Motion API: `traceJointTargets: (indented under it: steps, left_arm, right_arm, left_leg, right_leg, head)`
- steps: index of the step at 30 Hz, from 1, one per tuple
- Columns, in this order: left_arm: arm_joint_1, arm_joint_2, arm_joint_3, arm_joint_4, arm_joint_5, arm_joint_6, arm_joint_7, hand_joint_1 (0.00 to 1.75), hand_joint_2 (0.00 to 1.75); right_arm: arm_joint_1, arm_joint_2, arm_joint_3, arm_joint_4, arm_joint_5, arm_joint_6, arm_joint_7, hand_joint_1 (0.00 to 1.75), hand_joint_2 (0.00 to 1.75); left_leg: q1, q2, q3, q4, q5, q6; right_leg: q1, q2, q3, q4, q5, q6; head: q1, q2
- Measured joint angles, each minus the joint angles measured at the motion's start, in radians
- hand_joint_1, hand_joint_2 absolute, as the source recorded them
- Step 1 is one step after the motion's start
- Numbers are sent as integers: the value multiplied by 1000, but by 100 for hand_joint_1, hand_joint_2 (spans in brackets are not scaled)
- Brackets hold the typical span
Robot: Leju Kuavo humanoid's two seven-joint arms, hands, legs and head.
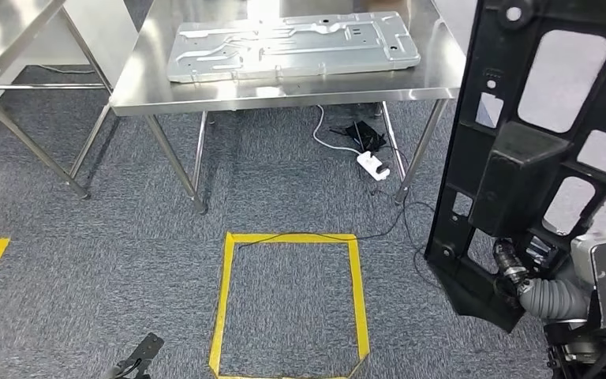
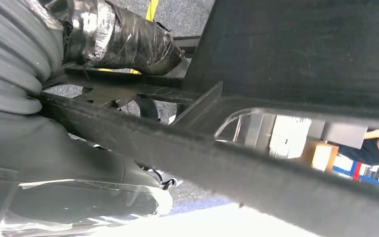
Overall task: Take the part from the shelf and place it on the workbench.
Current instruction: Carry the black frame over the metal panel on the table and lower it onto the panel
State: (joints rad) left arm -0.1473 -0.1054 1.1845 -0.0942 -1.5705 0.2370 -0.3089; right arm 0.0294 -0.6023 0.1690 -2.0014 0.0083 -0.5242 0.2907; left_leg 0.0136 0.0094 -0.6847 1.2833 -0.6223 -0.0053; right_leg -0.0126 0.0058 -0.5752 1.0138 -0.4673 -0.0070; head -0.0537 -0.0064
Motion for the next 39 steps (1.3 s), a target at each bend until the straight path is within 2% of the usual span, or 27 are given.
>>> traceJointTargets:
  steps: [1,2,4,5,6,8,11,13,15,16,17,19,20,21,22,26,27,28,30,31,32,33,34,35,36,37,39]
  left_arm:
    - [1,0,0,0,0,0,2,0,175]
    - [2,0,0,0,0,0,3,0,175]
    - [2,2,0,0,0,0,6,0,175]
    - [2,3,0,0,0,0,7,0,175]
    - [1,4,0,0,0,0,7,0,175]
    - [-1,5,0,0,0,-1,9,0,175]
    - [-1,5,0,0,0,-1,9,0,175]
    - [-2,5,0,0,0,-1,9,0,175]
    - [-1,5,0,0,0,-2,9,0,175]
    - [0,5,0,0,0,-2,9,0,175]
    - [1,5,0,0,0,-2,9,0,175]
    - [2,6,0,0,0,-2,9,0,175]
    - [2,6,0,0,0,-2,9,0,175]
    - [1,7,0,0,0,-1,10,0,175]
    - [0,8,0,0,0,-1,10,0,175]
    - [-3,8,0,0,0,0,10,0,175]
    - [-4,8,0,0,0,0,11,0,175]
    - [-4,9,0,0,0,0,12,0,175]
    - [-4,9,0,0,0,0,13,0,175]
    - [-1,9,0,0,0,0,14,0,175]
    - [1,10,0,0,0,0,14,0,175]
    - [3,10,0,0,0,0,15,0,175]
    - [3,11,0,0,0,0,15,0,175]
    - [4,13,0,0,0,0,15,0,175]
    - [4,14,0,0,0,0,15,0,175]
    - [4,16,0,0,0,0,15,0,175]
    - [3,17,0,0,0,0,16,0,175]
  right_arm:
    - [0,1,0,0,0,0,0,175,175]
    - [0,2,0,0,0,1,0,175,175]
    - [0,4,0,0,1,1,0,175,175]
    - [-1,5,0,1,1,2,0,175,175]
    - [-2,6,0,1,2,3,0,175,175]
    - [-4,8,0,2,4,5,0,175,175]
    - [-5,7,0,2,7,5,0,175,175]
    - [-6,7,0,3,8,6,0,175,175]
    - [-4,8,0,5,9,6,0,175,175]
    - [-3,8,0,7,9,6,0,175,175]
    - [-2,8,0,9,9,6,0,175,175]
    - [-1,8,0,11,9,6,0,175,175]
    - [-2,9,0,12,9,6,0,175,175]
    - [-3,10,0,13,9,6,0,175,175]
    - [-3,12,0,14,9,6,0,175,175]
    - [2,14,0,16,10,6,0,175,175]
    - [1,14,0,16,10,5,0,175,175]
    - [2,14,0,16,10,5,-1,175,175]
    - [3,14,0,16,10,5,-1,175,175]
    - [5,14,0,16,10,5,-1,175,175]
    - [6,14,0,17,10,5,-1,175,175]
    - [7,14,0,17,10,5,-1,175,175]
    - [7,14,0,17,10,5,-1,175,175]
    - [7,15,0,17,10,5,-1,175,175]
    - [7,15,0,17,10,5,-1,175,175]
    - [8,16,0,18,10,5,-1,175,175]
    - [9,17,0,19,10,5,-1,175,175]
  left_leg:
    - [0,0,-21,20,10,2]
    - [-1,0,-22,-1,41,5]
    - [-6,-4,22,-127,128,21]
    - [-10,-7,49,-188,155,29]
    - [-13,-9,67,-229,167,36]
    - [-19,-11,78,-252,159,41]
    - [-10,-9,95,-275,159,50]
    - [-4,-8,113,-288,156,58]
    - [-3,-7,124,-288,145,62]
    - [-2,-7,131,-288,139,61]
    - [0,-8,140,-286,131,58]
    - [5,-9,160,-281,112,48]
    - [6,-10,166,-277,101,39]
    - [6,-11,169,-274,91,31]
    - [4,-11,171,-272,85,24]
    - [5,-8,176,-261,64,4]
    - [6,-8,161,-224,46,0]
    - [6,-8,129,-166,22,-2]
    - [5,-8,37,-22,-21,-2]
    - [4,-8,0,22,-21,0]
    - [4,-8,-21,30,0,3]
    - [2,-9,-21,-3,42,9]
    - [-1,-10,-5,-68,96,17]
    - [-5,-11,17,-131,137,27]
    - [-9,-12,38,-189,163,35]
    - [-13,-13,50,-221,172,40]
    - [-18,-13,60,-243,164,43]
  right_leg:
    - [2,2,5,0,-5,-2]
    - [5,5,13,0,-10,-2]
    - [8,9,29,0,-22,-1]
    - [10,11,34,0,-27,1]
    - [11,12,37,0,-31,5]
    - [10,14,37,-3,-34,15]
    - [9,11,34,12,-48,29]
    - [5,6,-18,111,-88,38]
    - [-3,5,-102,244,-125,47]
    - [-8,4,-130,275,-118,53]
    - [-13,3,-141,271,-93,58]
    - [-22,-2,-110,157,-2,67]
    - [-23,-5,-85,95,28,70]
    - [-22,-7,-65,48,44,67]
    - [-19,-7,-55,27,43,61]
    - [-17,-1,-41,21,21,27]
    - [-18,-1,-34,19,16,19]
    - [-17,-1,-27,18,12,13]
    - [-12,-1,-18,18,2,3]
    - [-9,1,-12,18,-4,1]
    - [-6,3,-4,18,-10,0]
    - [-4,6,6,18,-17,0]
    - [-1,8,18,17,-26,0]
    - [1,9,26,17,-33,2]
    - [3,11,32,16,-40,5]
    - [3,12,34,15,-44,9]
    - [2,15,38,7,-46,21]
  head:
    - [0,0]
    - [0,0]
    - [1,0]
    - [2,0]
    - [3,0]
    - [4,0]
    - [6,0]
    - [10,0]
    - [11,0]
    - [10,0]
    - [11,0]
    - [11,0]
    - [13,0]
    - [15,0]
    - [15,0]
    - [8,0]
    - [6,0]
    - [4,0]
    - [2,0]
    - [2,0]
    - [2,0]
    - [2,0]
    - [2,0]
    - [3,0]
    - [6,0]
    - [7,0]
    - [9,0]
